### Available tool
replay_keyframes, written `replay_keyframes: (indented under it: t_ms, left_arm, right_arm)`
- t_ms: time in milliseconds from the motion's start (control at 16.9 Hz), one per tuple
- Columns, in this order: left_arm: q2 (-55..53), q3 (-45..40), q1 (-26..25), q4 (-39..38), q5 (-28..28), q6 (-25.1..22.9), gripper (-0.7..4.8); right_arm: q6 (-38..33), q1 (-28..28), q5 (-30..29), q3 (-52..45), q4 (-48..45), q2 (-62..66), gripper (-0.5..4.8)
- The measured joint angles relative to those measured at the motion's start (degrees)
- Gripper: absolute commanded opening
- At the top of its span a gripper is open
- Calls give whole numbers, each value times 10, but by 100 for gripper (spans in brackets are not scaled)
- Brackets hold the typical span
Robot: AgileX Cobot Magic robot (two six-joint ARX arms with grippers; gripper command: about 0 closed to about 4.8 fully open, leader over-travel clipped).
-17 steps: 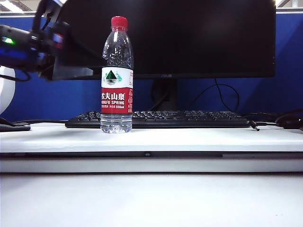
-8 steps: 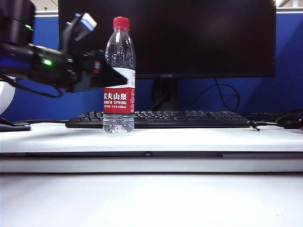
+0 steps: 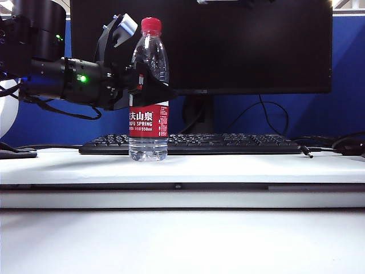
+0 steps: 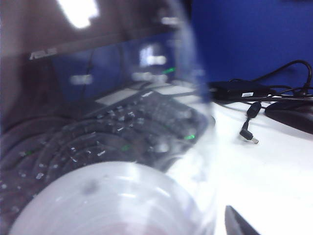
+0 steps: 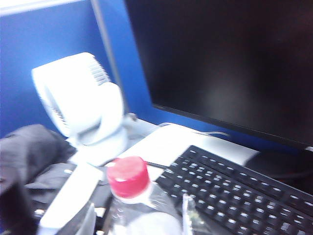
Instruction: Unscrew the cap from the plastic bottle on the table.
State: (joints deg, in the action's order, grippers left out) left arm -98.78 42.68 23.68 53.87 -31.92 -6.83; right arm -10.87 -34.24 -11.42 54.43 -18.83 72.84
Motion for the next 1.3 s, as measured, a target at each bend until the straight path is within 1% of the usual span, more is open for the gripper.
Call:
replay_keyframes:
  t_ms: [119,178,237,296,415,474,533,593,770,830,1067,1126,1185,1304]
  left_arm:
    - [0,0,0,4,0,0,410]
    - [0,0,0,4,0,0,367]
    - [0,0,0,6,0,0,358]
    - [0,0,0,7,0,0,357]
    - [0,0,0,7,0,0,355]
    - [0,0,0,7,0,0,293]
    - [0,0,1,8,0,0,257]
    - [0,0,1,8,0,0,239]
    - [0,0,1,8,-3,0,237]
    - [0,0,1,8,-9,0,237]
    - [0,-1,6,7,-46,3,237]
    - [0,-1,8,7,-47,5,237]
    - [0,-1,9,7,-47,5,237]
    - [0,-1,12,7,-47,5,237]
  right_arm:
    - [3,0,8,0,4,7,234]
    - [3,0,8,0,8,10,235]
    - [4,0,7,0,8,17,234]
    - [4,0,-7,0,9,30,235]
    - [4,0,-12,0,11,43,235]
    - [4,0,-12,0,5,46,235]
    - [4,0,-12,0,-6,51,235]
    - [4,0,-13,0,-10,53,235]
    - [4,0,-12,0,-15,54,236]
    - [4,0,-12,0,-17,57,286]
    - [5,0,-12,-1,-34,80,289]
    - [5,0,-14,-1,-51,80,290]
    - [5,0,-15,-1,-58,80,306]
    - [4,0,-37,4,-61,81,311]
